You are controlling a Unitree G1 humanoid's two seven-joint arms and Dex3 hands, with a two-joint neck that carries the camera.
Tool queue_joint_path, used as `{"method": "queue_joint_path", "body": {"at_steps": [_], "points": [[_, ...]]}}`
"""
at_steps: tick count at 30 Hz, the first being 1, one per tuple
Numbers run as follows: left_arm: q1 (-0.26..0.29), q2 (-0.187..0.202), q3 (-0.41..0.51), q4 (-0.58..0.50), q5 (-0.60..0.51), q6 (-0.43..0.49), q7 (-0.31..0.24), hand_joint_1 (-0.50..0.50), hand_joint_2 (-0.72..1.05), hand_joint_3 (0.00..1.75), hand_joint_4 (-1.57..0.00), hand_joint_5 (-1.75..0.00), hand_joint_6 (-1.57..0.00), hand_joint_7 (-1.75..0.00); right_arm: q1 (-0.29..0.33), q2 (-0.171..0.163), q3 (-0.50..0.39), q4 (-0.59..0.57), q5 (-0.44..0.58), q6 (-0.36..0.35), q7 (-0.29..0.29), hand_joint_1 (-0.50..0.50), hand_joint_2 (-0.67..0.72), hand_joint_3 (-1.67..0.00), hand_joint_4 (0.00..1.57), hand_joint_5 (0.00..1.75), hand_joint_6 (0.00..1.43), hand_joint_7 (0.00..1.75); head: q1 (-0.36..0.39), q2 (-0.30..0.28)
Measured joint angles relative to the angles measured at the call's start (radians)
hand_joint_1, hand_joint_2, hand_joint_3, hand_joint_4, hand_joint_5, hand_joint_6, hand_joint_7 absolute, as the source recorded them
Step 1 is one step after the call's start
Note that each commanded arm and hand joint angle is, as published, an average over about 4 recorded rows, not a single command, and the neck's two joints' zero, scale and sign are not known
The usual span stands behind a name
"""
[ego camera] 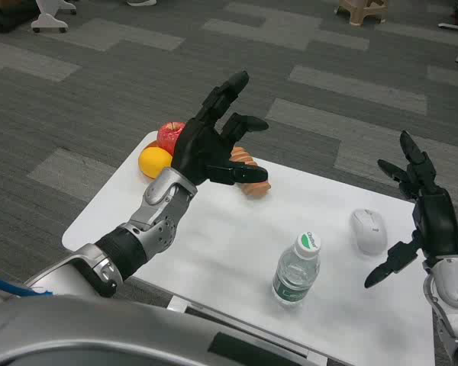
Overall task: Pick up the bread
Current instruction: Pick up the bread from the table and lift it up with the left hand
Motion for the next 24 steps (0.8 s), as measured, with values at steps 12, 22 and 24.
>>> {"method": "queue_joint_path", "body": {"at_steps": [12, 22, 24], "points": [[-0.183, -0.034, -0.139, 0.451, 0.147, -0.453, 0.413, 0.50, 1.05, 0.22, 0.00, -0.82, 0.00, -0.14, 0.001, 0.065, -0.060, -0.191, -0.002, -0.043, -0.103, -0.42, 0.47, 0.00, 0.00, 0.00, 0.00, 0.00, -0.132, 0.253], [-0.183, -0.040, -0.145, 0.452, 0.148, -0.453, 0.413, 0.50, 1.05, 0.22, 0.00, -0.82, 0.00, -0.14, 0.001, 0.065, -0.060, -0.191, -0.002, -0.043, -0.103, -0.42, 0.47, 0.00, 0.00, 0.00, 0.00, 0.00, -0.138, 0.226], [-0.183, -0.040, -0.145, 0.452, 0.148, -0.453, 0.413, 0.50, 1.05, 0.24, 0.00, -0.82, 0.00, -0.14, 0.001, 0.065, -0.060, -0.192, -0.002, -0.043, -0.103, -0.42, 0.47, 0.00, 0.00, 0.00, 0.00, 0.00, -0.141, 0.211]]}}
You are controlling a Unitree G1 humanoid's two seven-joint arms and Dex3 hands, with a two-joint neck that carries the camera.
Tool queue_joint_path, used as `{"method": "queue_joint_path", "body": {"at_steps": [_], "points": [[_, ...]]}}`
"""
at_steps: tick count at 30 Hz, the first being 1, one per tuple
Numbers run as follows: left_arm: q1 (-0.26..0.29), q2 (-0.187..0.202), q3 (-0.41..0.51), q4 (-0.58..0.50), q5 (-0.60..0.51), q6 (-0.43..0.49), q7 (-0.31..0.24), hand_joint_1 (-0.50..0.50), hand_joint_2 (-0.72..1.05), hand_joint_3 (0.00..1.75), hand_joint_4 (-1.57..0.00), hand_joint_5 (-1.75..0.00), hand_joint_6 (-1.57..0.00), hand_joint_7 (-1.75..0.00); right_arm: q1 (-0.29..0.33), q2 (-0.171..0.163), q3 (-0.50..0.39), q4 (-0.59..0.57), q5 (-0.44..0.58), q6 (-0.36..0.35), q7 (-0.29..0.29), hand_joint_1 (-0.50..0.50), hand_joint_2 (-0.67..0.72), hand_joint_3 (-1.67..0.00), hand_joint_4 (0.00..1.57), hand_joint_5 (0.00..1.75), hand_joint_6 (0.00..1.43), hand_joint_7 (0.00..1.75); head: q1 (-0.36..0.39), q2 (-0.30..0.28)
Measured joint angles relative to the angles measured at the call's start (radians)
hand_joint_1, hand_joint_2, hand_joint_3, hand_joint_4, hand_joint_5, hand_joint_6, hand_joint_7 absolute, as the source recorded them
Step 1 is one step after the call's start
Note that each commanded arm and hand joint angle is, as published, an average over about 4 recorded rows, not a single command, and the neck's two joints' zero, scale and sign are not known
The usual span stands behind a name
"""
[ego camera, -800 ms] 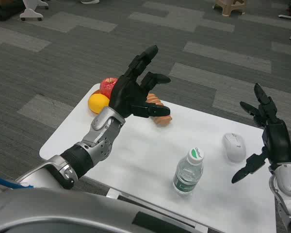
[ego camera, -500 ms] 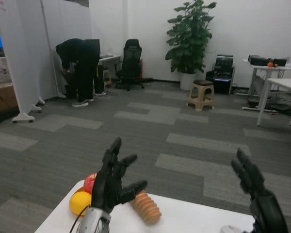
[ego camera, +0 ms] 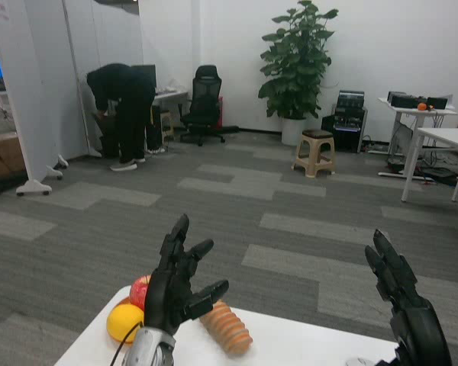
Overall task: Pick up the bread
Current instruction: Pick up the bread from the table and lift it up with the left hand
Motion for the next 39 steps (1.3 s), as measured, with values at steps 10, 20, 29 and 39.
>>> {"method": "queue_joint_path", "body": {"at_steps": [10, 20, 29, 39], "points": [[0.000, 0.000, 0.024, 0.000, 0.000, 0.000, -0.016, 0.50, 1.05, 0.26, 0.00, -0.82, 0.00, -0.14, 0.002, 0.000, -0.019, -0.001, 0.000, 0.000, 0.005, -0.42, 0.42, 0.00, 0.00, 0.00, 0.00, 0.00, -0.065, -0.229], [0.027, 0.088, 0.064, -0.063, 0.004, 0.167, -0.233, 0.50, 1.05, 0.35, 0.00, -1.03, 0.00, -0.14, 0.042, -0.016, -0.073, -0.022, 0.003, 0.096, 0.160, -0.45, 0.30, 0.00, 0.00, 0.00, 0.00, 0.00, -0.106, -0.491], [0.063, 0.129, 0.104, -0.137, 0.015, 0.342, -0.367, 0.50, 1.05, 0.44, 0.00, -1.03, 0.00, -0.14, 0.054, -0.027, -0.092, -0.034, 0.004, 0.158, 0.250, -0.46, 0.22, 0.00, 0.00, 0.00, 0.00, 0.00, -0.113, -0.521], [0.075, 0.206, 0.114, -0.210, 0.019, 0.430, -0.393, 0.50, 1.05, 0.52, 0.00, -1.13, 0.00, -0.14, 0.055, -0.028, -0.093, -0.034, 0.004, 0.166, 0.259, -0.45, 0.22, 0.00, 0.00, 0.00, 0.00, 0.00, -0.111, -0.525]]}}
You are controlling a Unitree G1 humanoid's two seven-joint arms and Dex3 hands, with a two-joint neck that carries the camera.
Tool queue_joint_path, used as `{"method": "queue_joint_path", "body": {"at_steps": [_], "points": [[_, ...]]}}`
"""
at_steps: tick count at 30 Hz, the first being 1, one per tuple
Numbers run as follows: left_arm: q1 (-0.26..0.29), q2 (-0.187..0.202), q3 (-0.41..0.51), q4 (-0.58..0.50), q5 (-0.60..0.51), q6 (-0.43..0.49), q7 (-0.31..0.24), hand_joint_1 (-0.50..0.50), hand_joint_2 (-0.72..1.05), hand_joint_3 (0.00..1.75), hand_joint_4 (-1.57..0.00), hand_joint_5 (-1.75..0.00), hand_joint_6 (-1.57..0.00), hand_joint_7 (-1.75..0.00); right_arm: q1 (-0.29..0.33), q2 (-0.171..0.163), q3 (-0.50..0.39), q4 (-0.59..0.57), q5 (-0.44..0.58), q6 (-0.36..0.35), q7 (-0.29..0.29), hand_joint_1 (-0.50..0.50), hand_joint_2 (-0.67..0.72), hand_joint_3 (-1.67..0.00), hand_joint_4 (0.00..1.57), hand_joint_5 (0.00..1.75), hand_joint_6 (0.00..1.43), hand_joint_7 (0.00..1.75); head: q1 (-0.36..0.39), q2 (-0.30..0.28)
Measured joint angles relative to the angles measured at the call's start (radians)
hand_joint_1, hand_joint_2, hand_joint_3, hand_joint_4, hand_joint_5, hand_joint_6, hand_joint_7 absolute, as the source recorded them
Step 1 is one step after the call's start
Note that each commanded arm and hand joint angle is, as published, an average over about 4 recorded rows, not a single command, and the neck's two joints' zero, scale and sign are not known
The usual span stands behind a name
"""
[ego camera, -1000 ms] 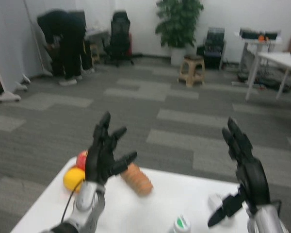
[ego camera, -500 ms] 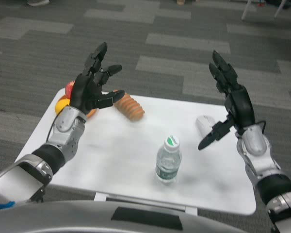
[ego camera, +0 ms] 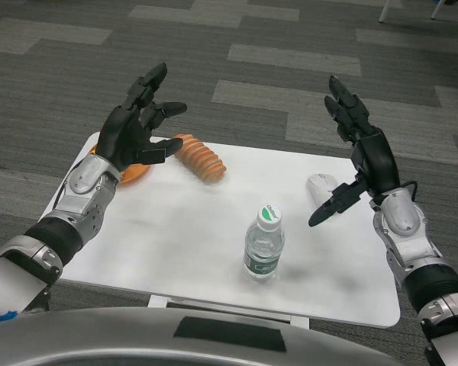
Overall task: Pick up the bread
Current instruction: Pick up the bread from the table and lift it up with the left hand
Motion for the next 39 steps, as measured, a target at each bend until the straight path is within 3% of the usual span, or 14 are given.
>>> {"method": "queue_joint_path", "body": {"at_steps": [5, 11, 17, 23, 32, 36, 39], "points": [[0.004, 0.034, 0.013, -0.055, 0.028, 0.060, -0.019, 0.50, 1.05, 0.61, 0.00, -1.18, 0.00, -0.16, 0.000, -0.002, -0.003, 0.001, 0.000, 0.003, 0.005, -0.46, 0.22, 0.00, 0.00, 0.00, 0.00, 0.02, 0.011, 0.002], [0.006, 0.072, 0.072, -0.151, 0.190, 0.202, -0.049, 0.50, 1.05, 0.65, 0.00, -1.23, 0.00, -0.14, 0.000, -0.008, -0.002, 0.004, 0.000, 0.005, 0.006, -0.46, 0.22, 0.00, 0.00, 0.00, 0.00, 0.00, 0.028, 0.009], [-0.059, 0.146, 0.083, -0.267, 0.365, 0.371, -0.094, 0.50, 1.05, 0.96, 0.00, -1.33, 0.00, -0.17, 0.001, -0.015, 0.013, 0.007, 0.000, 0.007, 0.006, -0.46, 0.22, 0.00, 0.00, 0.00, 0.00, 0.00, 0.045, 0.019], [-0.112, 0.172, 0.067, -0.287, 0.459, 0.455, -0.108, 0.50, 1.05, 1.13, 0.00, -1.46, 0.00, -0.14, 0.001, -0.019, 0.023, 0.007, 0.000, 0.007, 0.006, -0.46, 0.22, 0.00, 0.00, 0.00, 0.00, 0.00, 0.061, 0.028], [-0.188, 0.158, 0.012, -0.282, 0.648, 0.522, -0.117, 0.50, 0.96, 1.22, 0.00, -1.62, 0.00, -0.14, 0.003, -0.020, 0.034, 0.011, 0.001, 0.008, 0.006, -0.46, 0.22, 0.00, 0.00, 0.00, 0.00, 0.00, 0.074, 0.042], [-0.222, 0.122, -0.012, -0.236, 0.705, 0.526, -0.119, 0.50, 1.05, 1.00, 0.00, -1.64, 0.00, -0.14, 0.004, -0.020, 0.035, 0.021, 0.001, 0.008, 0.006, -0.46, 0.22, 0.00, 0.00, 0.00, 0.00, 0.00, 0.086, 0.045], [-0.250, 0.086, -0.019, -0.184, 0.766, 0.526, -0.113, 0.50, 1.03, 0.96, 0.00, -1.57, 0.00, -0.14, 0.005, -0.019, 0.037, 0.029, 0.001, 0.008, 0.006, -0.45, 0.22, 0.00, 0.00, 0.00, 0.00, 0.00, 0.089, 0.047]]}}
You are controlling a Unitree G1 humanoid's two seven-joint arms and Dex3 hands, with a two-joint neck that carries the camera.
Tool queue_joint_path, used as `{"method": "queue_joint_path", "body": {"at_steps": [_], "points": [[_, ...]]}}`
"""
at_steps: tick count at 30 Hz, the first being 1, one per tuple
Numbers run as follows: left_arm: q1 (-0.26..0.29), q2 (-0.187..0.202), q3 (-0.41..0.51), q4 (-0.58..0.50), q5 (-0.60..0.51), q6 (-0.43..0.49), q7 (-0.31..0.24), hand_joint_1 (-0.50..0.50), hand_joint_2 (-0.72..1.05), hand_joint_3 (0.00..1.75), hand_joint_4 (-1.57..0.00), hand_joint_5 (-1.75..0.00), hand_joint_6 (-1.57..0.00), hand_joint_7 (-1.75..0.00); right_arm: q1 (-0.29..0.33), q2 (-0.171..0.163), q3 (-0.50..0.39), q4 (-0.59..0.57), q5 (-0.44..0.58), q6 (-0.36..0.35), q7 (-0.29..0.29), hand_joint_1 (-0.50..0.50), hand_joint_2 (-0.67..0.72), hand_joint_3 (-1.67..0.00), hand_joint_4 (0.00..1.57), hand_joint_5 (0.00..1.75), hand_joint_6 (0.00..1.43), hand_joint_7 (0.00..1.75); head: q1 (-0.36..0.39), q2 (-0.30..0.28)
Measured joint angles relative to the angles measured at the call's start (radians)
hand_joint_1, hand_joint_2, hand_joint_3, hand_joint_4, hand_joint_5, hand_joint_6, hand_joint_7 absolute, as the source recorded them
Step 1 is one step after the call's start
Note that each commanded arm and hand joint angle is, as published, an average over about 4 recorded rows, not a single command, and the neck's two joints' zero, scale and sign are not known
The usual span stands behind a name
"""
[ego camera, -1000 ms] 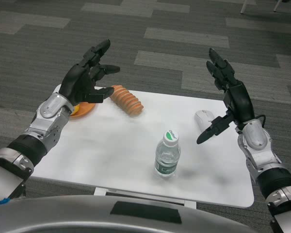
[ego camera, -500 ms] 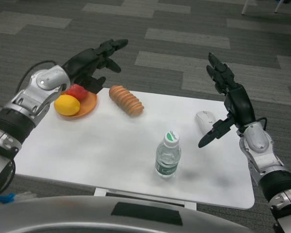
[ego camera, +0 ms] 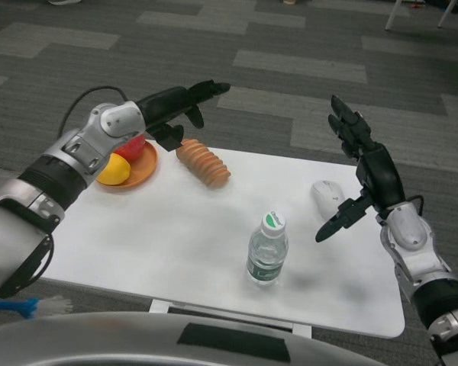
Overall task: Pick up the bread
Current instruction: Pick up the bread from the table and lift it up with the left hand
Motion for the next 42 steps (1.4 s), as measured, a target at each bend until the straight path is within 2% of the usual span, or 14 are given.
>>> {"method": "queue_joint_path", "body": {"at_steps": [3, 6, 8, 9, 10, 13, 15, 19, 26, 30, 33, 38, 42], "points": [[-0.028, -0.047, -0.002, 0.069, 0.065, 0.000, 0.048, 0.50, 1.05, 0.74, 0.00, -1.54, 0.00, -0.14, 0.001, 0.003, 0.003, 0.012, 0.000, 0.000, 0.000, -0.45, 0.22, 0.00, 0.00, 0.00, 0.00, 0.00, 0.003, 0.005], [-0.041, -0.078, 0.002, 0.139, 0.025, -0.004, 0.091, 0.50, 1.03, 0.44, 0.00, -1.54, 0.00, -0.14, 0.001, 0.007, 0.005, 0.016, 0.000, 0.000, 0.000, -0.46, 0.22, 0.00, 0.00, 0.00, 0.00, 0.00, 0.004, 0.011], [-0.047, -0.097, 0.006, 0.204, -0.045, -0.009, 0.112, 0.50, 0.80, 0.26, 0.00, -1.54, 0.00, -0.14, 0.001, 0.009, 0.005, 0.017, 0.000, 0.001, 0.000, -0.46, 0.22, 0.00, 0.00, 0.00, 0.00, 0.00, 0.003, 0.015], [-0.049, -0.105, 0.007, 0.237, -0.087, -0.011, 0.120, 0.50, 0.63, 0.17, 0.00, -1.54, 0.00, -0.14, 0.001, 0.010, 0.005, 0.017, 0.000, 0.001, 0.000, -0.45, 0.20, 0.00, 0.00, 0.00, 0.00, 0.00, 0.003, 0.016], [-0.051, -0.113, 0.008, 0.269, -0.132, -0.012, 0.128, 0.50, 0.34, 0.13, 0.00, -1.54, 0.00, -0.14, 0.001, 0.011, 0.005, 0.018, 0.000, 0.001, 0.000, -0.44, 0.19, 0.00, 0.00, 0.00, 0.00, 0.00, 0.004, 0.017], [-0.054, -0.135, 0.007, 0.342, -0.238, -0.016, 0.149, 0.50, -0.28, 0.09, 0.00, -1.54, 0.00, -0.14, 0.001, 0.012, 0.005, 0.019, 0.000, 0.001, 0.000, -0.42, 0.15, 0.00, 0.00, 0.00, 0.00, 0.00, 0.008, 0.022], [-0.053, -0.148, 0.007, 0.367, -0.252, -0.018, 0.159, 0.50, -0.39, 0.09, 0.00, -1.54, 0.00, -0.14, 0.001, 0.015, 0.005, 0.019, 0.000, 0.001, 0.000, -0.42, 0.15, 0.00, 0.00, 0.00, 0.00, 0.00, 0.010, 0.023], [-0.053, -0.170, 0.007, 0.408, -0.256, -0.028, 0.186, 0.50, -0.50, 0.09, 0.00, -1.54, 0.00, -0.14, 0.001, 0.017, 0.005, 0.019, 0.000, 0.001, 0.000, -0.42, 0.15, 0.00, 0.00, 0.00, 0.00, 0.00, 0.014, 0.026], [-0.053, -0.186, 0.007, 0.450, -0.222, -0.044, 0.234, 0.50, -0.48, 0.09, 0.00, -1.54, 0.00, -0.14, 0.001, 0.018, 0.005, 0.019, 0.000, 0.001, 0.000, -0.42, 0.15, 0.00, 0.00, 0.00, 0.00, 0.00, 0.024, 0.039], [-0.064, -0.190, -0.012, 0.483, -0.139, -0.050, 0.259, 0.50, -0.46, 0.09, 0.00, -1.51, 0.00, -0.14, 0.001, 0.022, 0.006, 0.019, 0.000, 0.001, 0.000, -0.42, 0.15, 0.00, 0.00, 0.00, 0.00, 0.03, 0.033, 0.054], [-0.113, -0.182, -0.103, 0.511, -0.091, -0.055, 0.271, 0.50, -0.46, 0.09, 0.00, -1.44, 0.00, -0.14, 0.002, 0.024, 0.010, 0.022, 0.000, 0.001, 0.000, -0.42, 0.15, 0.00, 0.00, 0.00, 0.00, 0.00, 0.038, 0.065], [-0.203, -0.155, -0.267, 0.528, -0.087, -0.083, 0.285, 0.50, -0.48, 0.04, 0.00, -1.44, 0.00, -0.14, 0.002, 0.026, 0.013, 0.030, 0.000, 0.001, 0.000, -0.40, 0.15, 0.00, 0.00, 0.00, 0.00, 0.00, 0.038, 0.080], [-0.276, -0.127, -0.423, 0.550, -0.082, -0.093, 0.297, 0.50, -0.46, 0.09, 0.00, -1.39, 0.00, -0.14, 0.002, 0.030, 0.014, 0.034, 0.000, 0.001, 0.000, -0.38, 0.15, 0.00, 0.00, 0.00, 0.00, 0.00, 0.037, 0.093]]}}
